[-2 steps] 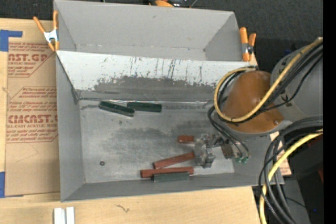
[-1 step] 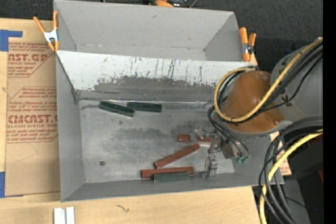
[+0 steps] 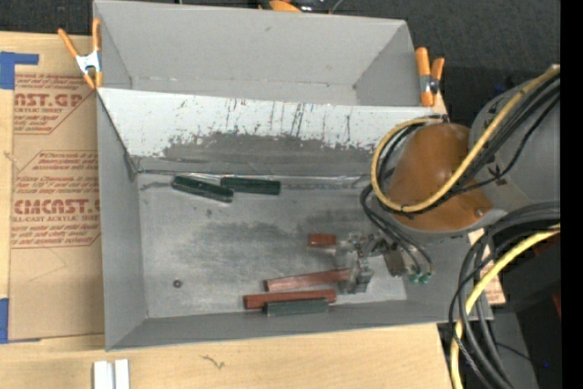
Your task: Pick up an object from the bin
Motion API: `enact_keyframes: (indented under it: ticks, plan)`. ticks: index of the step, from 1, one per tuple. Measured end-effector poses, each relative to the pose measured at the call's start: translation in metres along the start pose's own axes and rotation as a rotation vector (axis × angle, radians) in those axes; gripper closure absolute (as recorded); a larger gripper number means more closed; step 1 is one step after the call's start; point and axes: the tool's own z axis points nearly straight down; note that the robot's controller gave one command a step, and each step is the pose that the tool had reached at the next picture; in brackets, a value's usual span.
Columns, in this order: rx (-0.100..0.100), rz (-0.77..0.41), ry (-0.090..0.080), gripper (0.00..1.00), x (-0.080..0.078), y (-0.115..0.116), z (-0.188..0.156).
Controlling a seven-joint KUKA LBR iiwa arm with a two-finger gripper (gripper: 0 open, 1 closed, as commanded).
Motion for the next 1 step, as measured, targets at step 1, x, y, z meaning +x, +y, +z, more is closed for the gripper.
enact_keyframes:
  ticks: [1]
  plan:
    - [0.003,0.024,-0.012,1.0,-0.0192,-0.0207,-0.1726]
